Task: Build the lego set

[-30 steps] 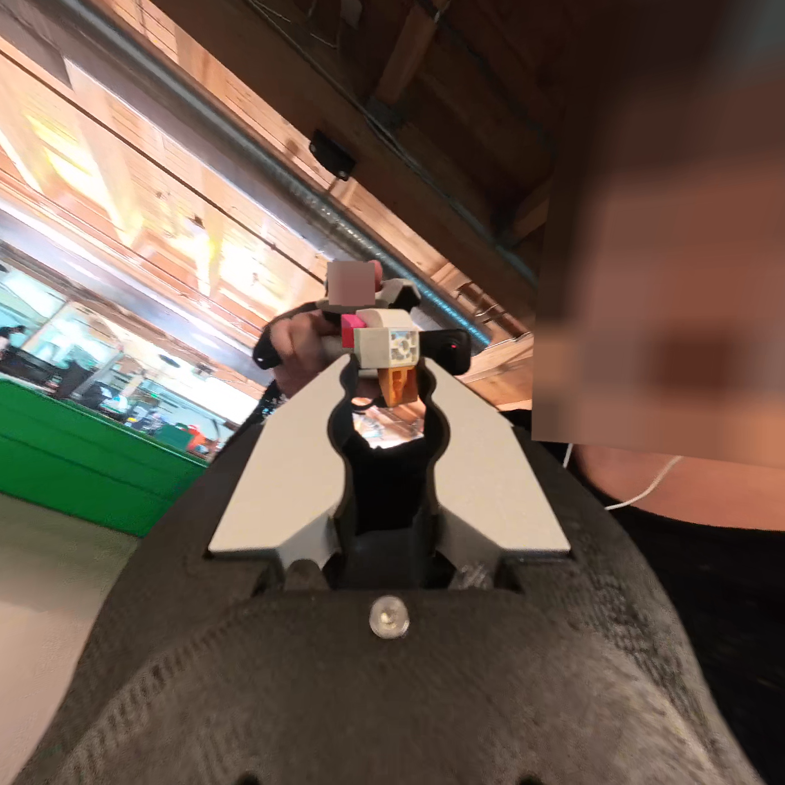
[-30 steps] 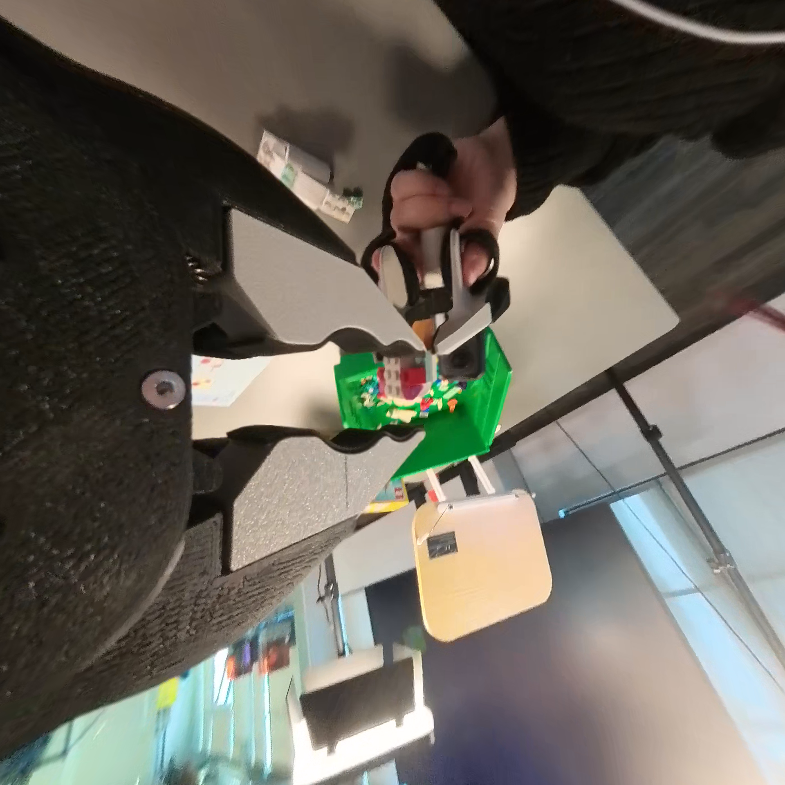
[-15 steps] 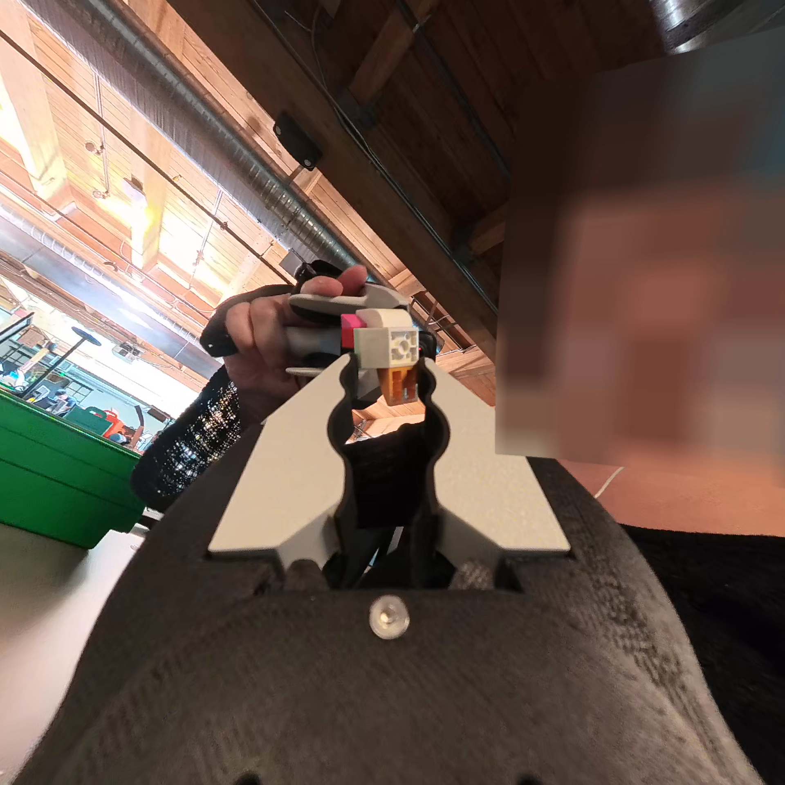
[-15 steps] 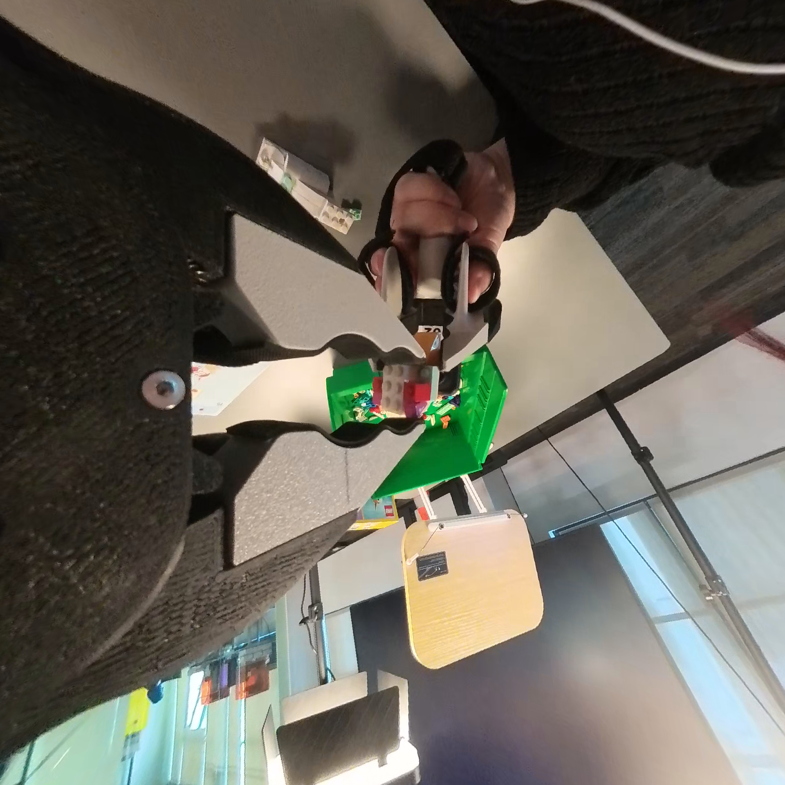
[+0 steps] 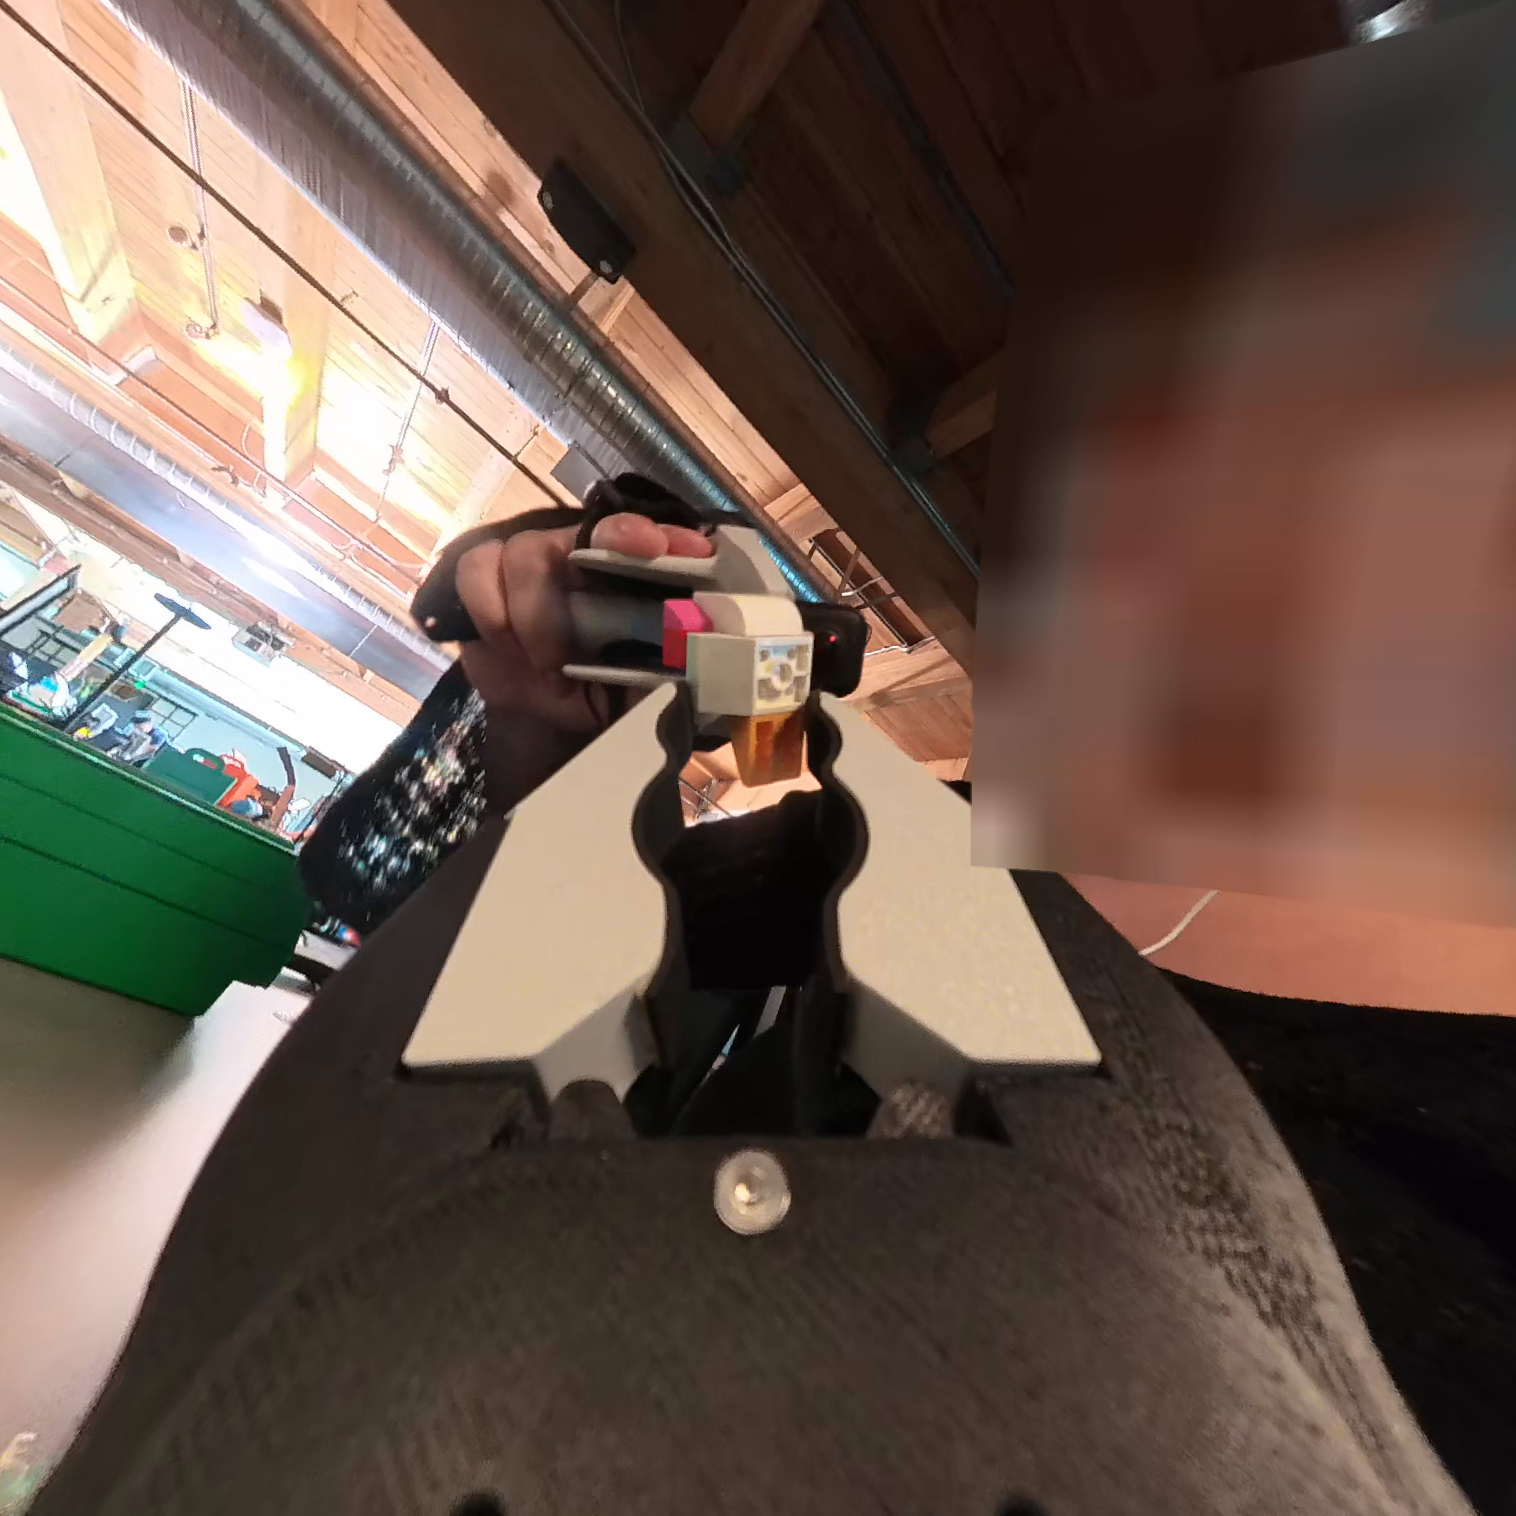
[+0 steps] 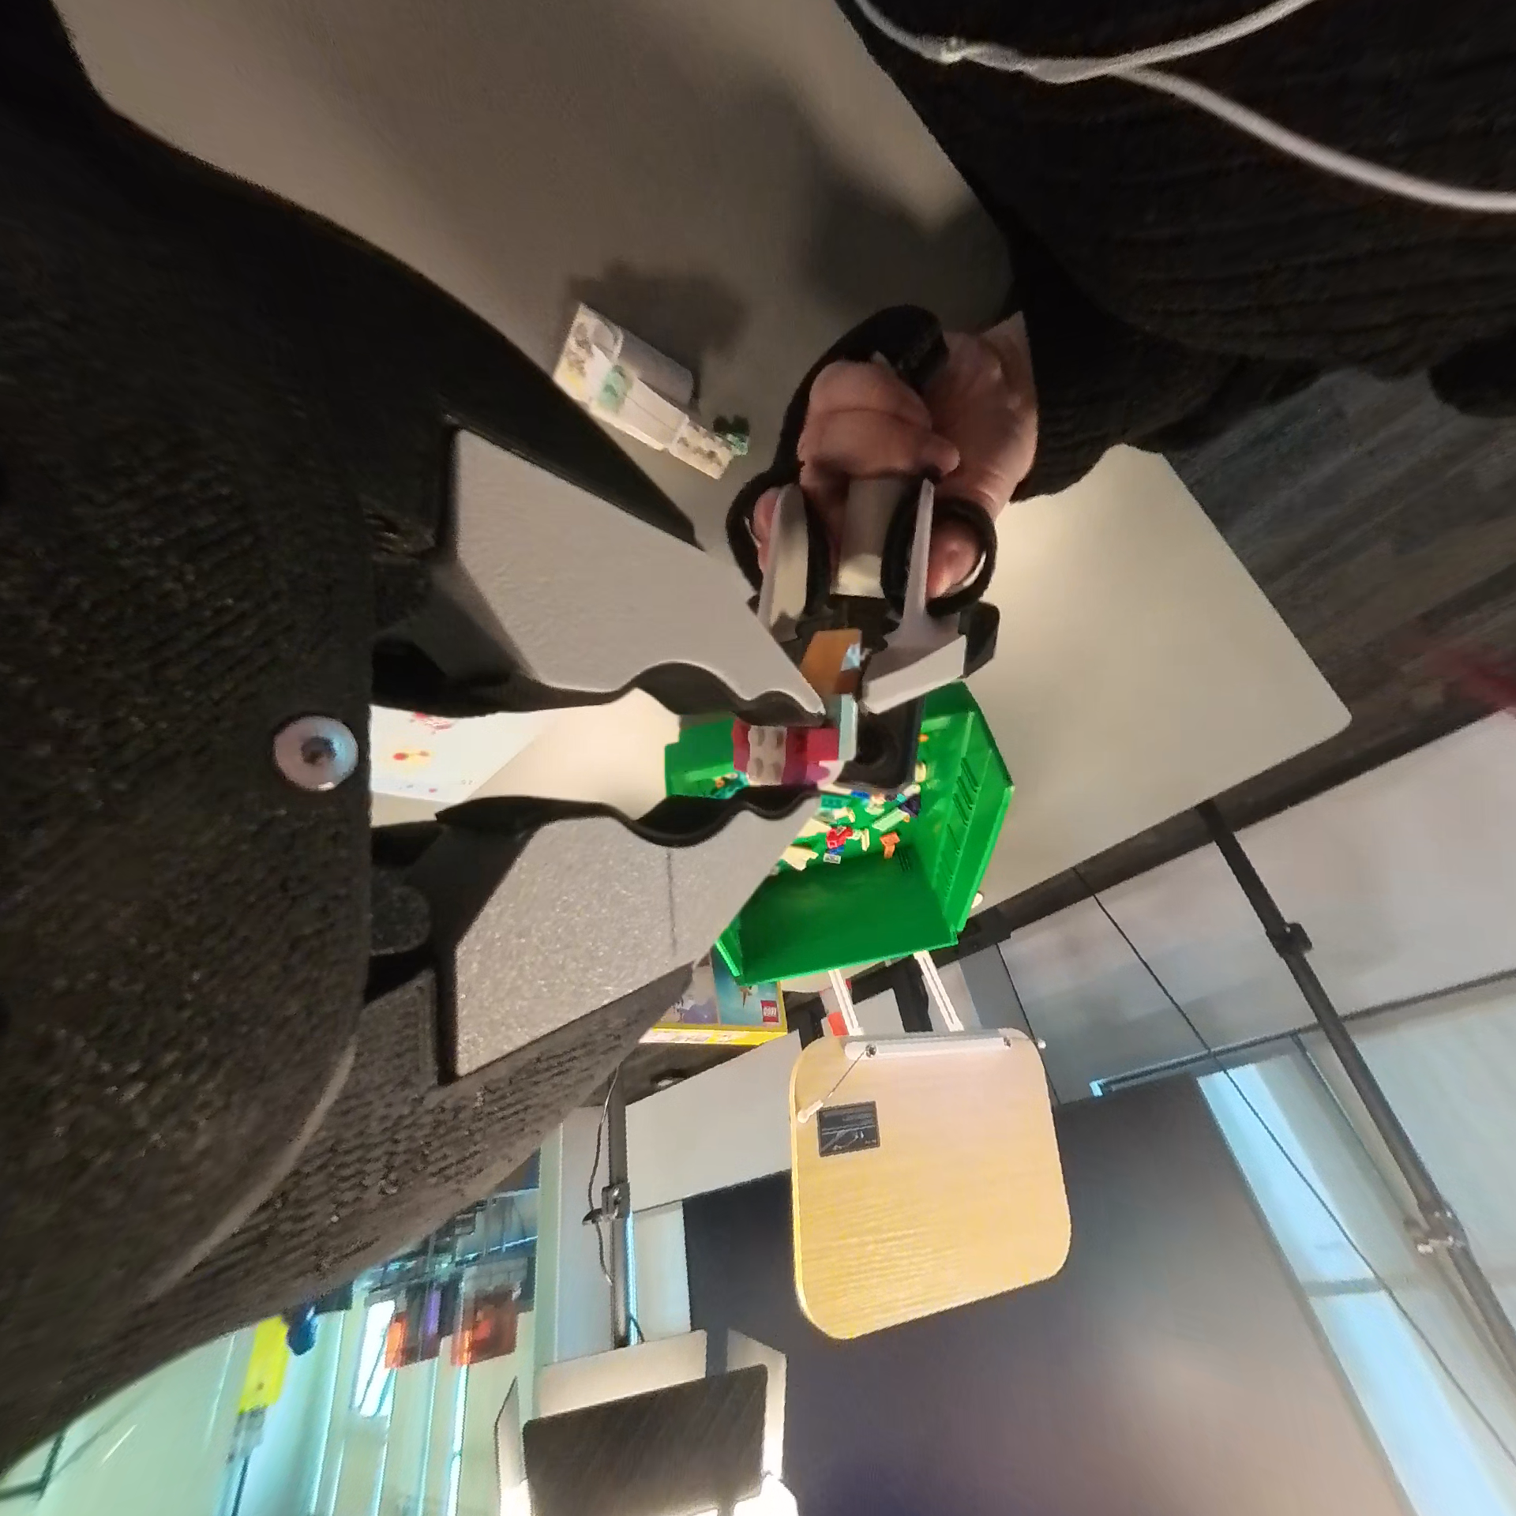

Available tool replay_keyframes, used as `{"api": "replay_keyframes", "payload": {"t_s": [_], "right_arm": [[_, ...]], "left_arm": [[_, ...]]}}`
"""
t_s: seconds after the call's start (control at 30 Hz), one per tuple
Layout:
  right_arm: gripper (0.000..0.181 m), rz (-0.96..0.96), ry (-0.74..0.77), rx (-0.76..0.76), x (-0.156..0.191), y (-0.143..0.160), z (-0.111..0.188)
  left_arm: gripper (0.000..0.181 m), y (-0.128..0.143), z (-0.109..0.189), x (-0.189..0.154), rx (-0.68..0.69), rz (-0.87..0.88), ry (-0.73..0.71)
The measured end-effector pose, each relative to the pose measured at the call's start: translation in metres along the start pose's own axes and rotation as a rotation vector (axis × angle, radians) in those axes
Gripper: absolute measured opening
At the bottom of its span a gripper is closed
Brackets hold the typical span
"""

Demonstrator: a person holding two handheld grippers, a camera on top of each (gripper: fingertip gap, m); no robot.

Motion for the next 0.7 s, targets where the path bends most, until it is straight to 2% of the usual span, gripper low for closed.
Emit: {"api": "replay_keyframes", "payload": {"t_s": [0.03, 0.5, 0.7], "right_arm": [[0.012, 0.011, -0.017, 0.010, 0.000, 0.000, 0.000], [0.011, 0.082, -0.281, 0.126, 0.002, -0.010, 0.007], [0.011, 0.084, -0.317, 0.164, 0.004, -0.010, 0.009]], "left_arm": [[0.028, 0.001, 0.000, 0.000, 0.007, 0.005, -0.002], [0.026, 0.015, -0.004, 0.005, 0.125, 0.145, 0.006], [0.027, 0.019, -0.006, 0.009, 0.155, 0.160, -0.017]]}}
Point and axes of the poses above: each gripper's, where its closed fingertips meet, z back along the fingers, y out of its underside, x = y × z across the jaws, the point moved 7 cm from there along z, back along the fingers, and after that the axes turned 5 degrees about -x, right-handed, at the moved point
